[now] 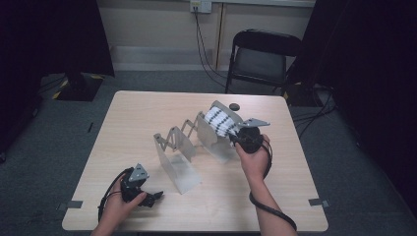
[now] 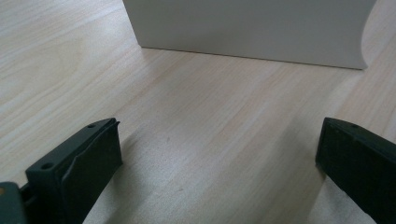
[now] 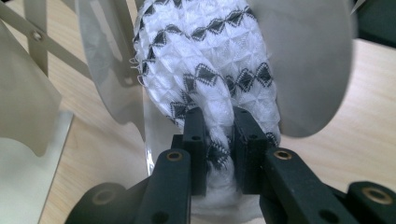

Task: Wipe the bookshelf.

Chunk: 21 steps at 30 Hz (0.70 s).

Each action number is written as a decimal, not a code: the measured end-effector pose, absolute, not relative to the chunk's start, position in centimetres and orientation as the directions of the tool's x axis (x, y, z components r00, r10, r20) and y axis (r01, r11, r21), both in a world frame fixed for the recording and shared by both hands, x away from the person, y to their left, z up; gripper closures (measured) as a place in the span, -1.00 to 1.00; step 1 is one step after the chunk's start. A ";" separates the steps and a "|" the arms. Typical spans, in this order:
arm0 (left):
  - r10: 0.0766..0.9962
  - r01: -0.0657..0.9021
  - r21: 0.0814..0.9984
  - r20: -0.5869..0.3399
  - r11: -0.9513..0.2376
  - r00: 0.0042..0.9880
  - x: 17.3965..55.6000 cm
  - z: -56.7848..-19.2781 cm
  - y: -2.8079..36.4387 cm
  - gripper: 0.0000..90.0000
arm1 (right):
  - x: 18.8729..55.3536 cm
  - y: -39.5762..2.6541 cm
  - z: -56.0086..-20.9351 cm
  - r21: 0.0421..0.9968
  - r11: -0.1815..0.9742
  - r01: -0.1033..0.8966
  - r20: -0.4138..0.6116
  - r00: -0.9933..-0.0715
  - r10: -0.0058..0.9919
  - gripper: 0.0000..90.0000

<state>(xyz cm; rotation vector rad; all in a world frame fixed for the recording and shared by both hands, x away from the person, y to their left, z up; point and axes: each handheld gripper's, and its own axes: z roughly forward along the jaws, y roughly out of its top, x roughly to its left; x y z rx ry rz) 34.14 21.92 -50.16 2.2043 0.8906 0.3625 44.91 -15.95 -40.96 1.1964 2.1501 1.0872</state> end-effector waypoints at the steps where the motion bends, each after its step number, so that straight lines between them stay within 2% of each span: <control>1: 0.692 0.489 0.713 -0.008 -0.502 0.722 34.1 -50.2 21.9 -1.00 | 45.0 -15.9 -41.4 0.801 0.316 0.508 -0.004 -0.524 0.852 0.71; 10: 0.692 0.489 0.713 -0.008 -0.502 0.722 34.1 -50.2 21.9 -1.00 | 45.5 -16.0 -44.8 0.755 0.330 0.567 0.014 -0.516 0.856 0.71; 21: 0.692 0.489 0.713 -0.008 -0.502 0.722 34.1 -50.2 21.9 -1.00 | 45.5 -15.7 -47.1 0.703 0.361 0.613 0.013 -0.519 0.855 0.71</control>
